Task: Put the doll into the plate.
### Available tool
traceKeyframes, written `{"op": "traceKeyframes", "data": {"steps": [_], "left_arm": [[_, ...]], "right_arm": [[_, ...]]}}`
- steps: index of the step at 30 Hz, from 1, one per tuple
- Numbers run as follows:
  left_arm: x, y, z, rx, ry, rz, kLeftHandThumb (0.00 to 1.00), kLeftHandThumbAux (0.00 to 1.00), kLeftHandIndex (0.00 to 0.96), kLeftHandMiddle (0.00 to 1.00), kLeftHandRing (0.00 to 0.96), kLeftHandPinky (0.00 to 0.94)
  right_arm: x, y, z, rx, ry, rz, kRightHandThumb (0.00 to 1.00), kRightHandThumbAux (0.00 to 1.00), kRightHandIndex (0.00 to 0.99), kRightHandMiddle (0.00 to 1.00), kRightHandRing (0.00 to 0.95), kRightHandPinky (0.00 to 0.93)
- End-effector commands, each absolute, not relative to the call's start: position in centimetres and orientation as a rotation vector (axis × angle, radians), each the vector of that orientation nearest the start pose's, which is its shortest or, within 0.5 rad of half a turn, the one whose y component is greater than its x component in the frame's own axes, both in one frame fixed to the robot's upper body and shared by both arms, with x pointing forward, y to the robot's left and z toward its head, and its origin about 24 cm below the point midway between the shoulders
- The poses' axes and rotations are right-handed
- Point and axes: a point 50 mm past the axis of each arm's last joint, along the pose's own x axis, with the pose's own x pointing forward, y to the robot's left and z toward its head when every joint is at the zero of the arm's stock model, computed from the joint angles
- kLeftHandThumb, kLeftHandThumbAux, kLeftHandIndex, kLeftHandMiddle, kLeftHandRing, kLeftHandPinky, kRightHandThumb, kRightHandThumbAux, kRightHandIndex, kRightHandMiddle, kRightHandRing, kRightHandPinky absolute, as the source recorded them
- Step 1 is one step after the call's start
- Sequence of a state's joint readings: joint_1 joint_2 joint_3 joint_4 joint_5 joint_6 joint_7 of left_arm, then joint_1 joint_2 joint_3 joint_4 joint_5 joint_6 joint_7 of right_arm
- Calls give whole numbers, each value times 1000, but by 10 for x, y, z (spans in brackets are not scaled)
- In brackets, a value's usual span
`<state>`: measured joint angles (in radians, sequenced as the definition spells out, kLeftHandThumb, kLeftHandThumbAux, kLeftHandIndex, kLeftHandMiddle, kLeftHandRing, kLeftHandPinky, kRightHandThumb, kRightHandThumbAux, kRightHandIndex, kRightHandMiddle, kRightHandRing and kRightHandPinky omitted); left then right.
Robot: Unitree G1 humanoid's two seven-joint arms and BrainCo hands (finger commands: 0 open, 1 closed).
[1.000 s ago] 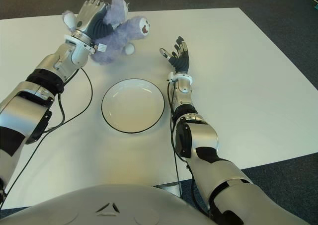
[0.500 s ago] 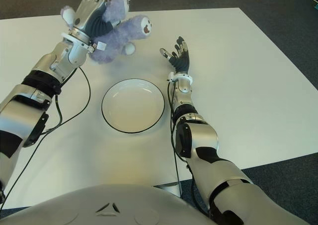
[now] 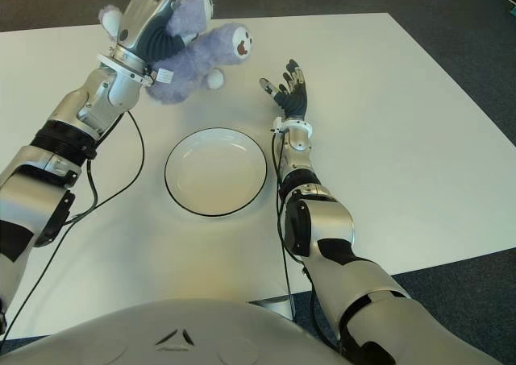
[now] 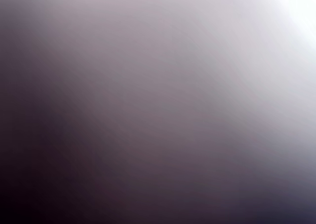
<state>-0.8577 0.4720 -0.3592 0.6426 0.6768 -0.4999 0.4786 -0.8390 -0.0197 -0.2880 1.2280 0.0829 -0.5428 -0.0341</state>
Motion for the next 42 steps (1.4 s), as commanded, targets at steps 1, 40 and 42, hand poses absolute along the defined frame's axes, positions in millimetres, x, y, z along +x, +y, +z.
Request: {"op": "traceKeyframes", "data": {"steps": [1, 40, 42], "left_arm": [[358, 136, 192, 1094, -905, -59, 937, 630, 786, 838, 837, 820], [315, 116, 203, 1073, -930, -239, 898, 644, 732, 834, 840, 841], [314, 115, 203, 1075, -937, -240, 898, 643, 731, 834, 841, 841]], "right_arm": [[364, -136, 44, 200, -25, -99, 201, 904, 85, 60, 52, 90], [365, -134, 44, 198, -24, -98, 244, 898, 82, 61, 52, 91], [365, -134, 44, 196, -24, -98, 245, 895, 83, 60, 51, 90]]}}
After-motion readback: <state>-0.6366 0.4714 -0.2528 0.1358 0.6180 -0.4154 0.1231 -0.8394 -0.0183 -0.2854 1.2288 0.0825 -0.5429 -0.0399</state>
